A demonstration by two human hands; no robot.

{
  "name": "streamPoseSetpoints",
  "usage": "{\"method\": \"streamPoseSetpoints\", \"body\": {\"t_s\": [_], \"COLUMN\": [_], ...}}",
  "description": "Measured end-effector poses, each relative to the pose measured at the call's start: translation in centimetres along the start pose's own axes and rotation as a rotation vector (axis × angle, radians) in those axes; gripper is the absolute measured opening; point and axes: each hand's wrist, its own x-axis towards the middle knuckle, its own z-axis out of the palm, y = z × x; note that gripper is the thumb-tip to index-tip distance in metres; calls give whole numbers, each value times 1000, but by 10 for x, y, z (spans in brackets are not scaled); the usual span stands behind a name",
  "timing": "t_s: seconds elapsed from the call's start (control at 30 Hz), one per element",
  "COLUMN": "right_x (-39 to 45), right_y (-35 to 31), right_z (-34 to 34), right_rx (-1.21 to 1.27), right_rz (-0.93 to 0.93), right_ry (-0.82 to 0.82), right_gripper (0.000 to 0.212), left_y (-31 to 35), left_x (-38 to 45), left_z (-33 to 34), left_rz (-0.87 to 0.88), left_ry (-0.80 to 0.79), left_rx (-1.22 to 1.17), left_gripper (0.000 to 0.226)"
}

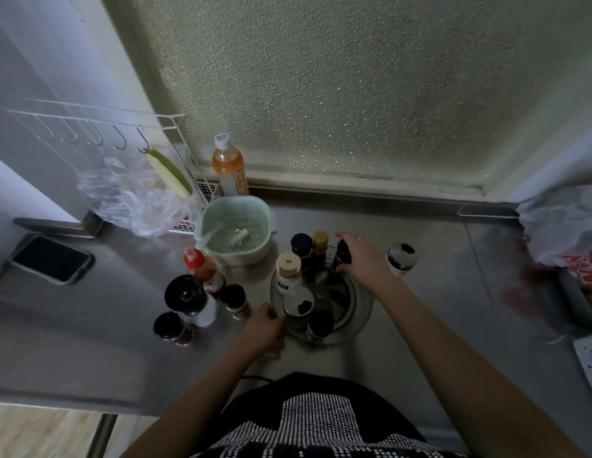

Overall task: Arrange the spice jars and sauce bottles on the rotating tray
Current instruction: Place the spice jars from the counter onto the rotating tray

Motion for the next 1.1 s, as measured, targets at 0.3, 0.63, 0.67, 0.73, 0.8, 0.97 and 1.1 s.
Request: {"method": "streamPoseSetpoints", "body": {"t_s": [0.3,0.63,0.67,0.73,0.8,0.97,1.1], "right_x": [-32,-33,-35,-41,-45,-39,-26], "right_y": [61,74,73,68,58,25,11], "right_z": [-36,-34,-38,-46,-52,-52,-34], "right_rx": [-169,65,54,52,50,99,102], "right_rz": [218,170,152,122,84,-45,-65], "right_ry": [352,156,143,140,174,128,21], "right_gripper": [71,53,53,54,53,54,58], "left_y": [-3,-6,-6,-8,-9,-10,-10], "left_x": [1,-8,-6,-1,2,2,2], "left_z": [0,2,1,0,1,1,-1], "left_rz": [112,42,55,96,123,133,115], "left_ry": [15,-87,-73,-52,-53,-54,-59], "left_rx": [-28,35,21,-17,-32,-10,-5], "left_gripper": [36,49,52,57,59,65,67]}}
